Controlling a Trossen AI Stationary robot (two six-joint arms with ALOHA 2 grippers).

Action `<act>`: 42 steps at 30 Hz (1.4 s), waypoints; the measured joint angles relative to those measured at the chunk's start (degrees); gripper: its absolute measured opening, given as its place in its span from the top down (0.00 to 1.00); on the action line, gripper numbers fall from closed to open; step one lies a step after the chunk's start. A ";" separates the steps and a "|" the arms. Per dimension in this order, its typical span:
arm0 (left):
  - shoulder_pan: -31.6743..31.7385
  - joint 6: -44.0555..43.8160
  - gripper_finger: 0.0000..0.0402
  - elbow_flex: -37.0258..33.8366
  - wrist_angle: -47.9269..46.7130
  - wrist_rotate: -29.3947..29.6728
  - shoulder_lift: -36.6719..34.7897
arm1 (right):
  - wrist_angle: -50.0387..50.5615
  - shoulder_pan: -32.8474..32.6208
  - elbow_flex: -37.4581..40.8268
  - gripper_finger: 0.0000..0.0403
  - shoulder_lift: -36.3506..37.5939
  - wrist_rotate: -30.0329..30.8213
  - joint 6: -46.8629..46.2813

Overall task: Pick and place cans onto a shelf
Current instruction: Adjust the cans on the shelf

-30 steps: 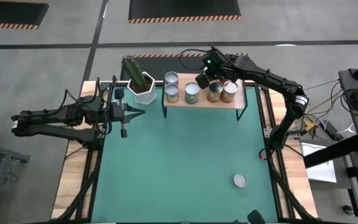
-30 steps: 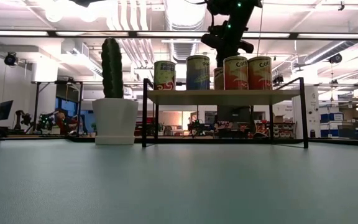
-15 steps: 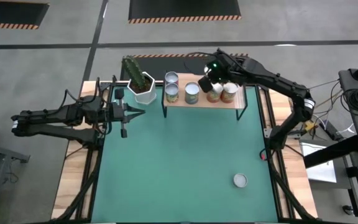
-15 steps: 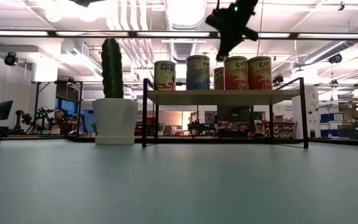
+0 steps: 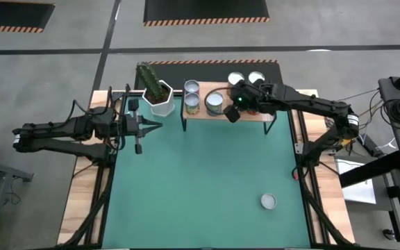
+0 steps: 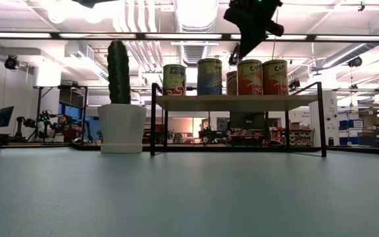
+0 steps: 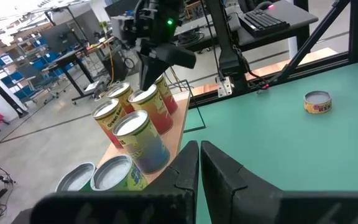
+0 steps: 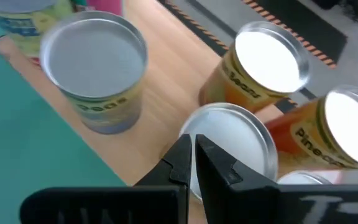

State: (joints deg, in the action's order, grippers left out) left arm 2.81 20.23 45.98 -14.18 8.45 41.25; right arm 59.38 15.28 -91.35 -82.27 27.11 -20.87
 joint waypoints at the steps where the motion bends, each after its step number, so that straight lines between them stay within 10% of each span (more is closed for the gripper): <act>1: 0.02 0.00 1.00 0.00 0.02 0.00 0.00 | -0.25 -0.18 0.75 0.97 0.38 0.93 -0.57; 42: 0.00 0.02 1.00 0.00 1.21 0.00 0.02 | -7.75 -0.03 7.48 0.97 1.32 0.01 -1.31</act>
State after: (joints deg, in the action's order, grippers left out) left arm 2.81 20.25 45.98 -12.97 8.45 41.28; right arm 51.63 15.25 -83.87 -80.95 27.13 -22.18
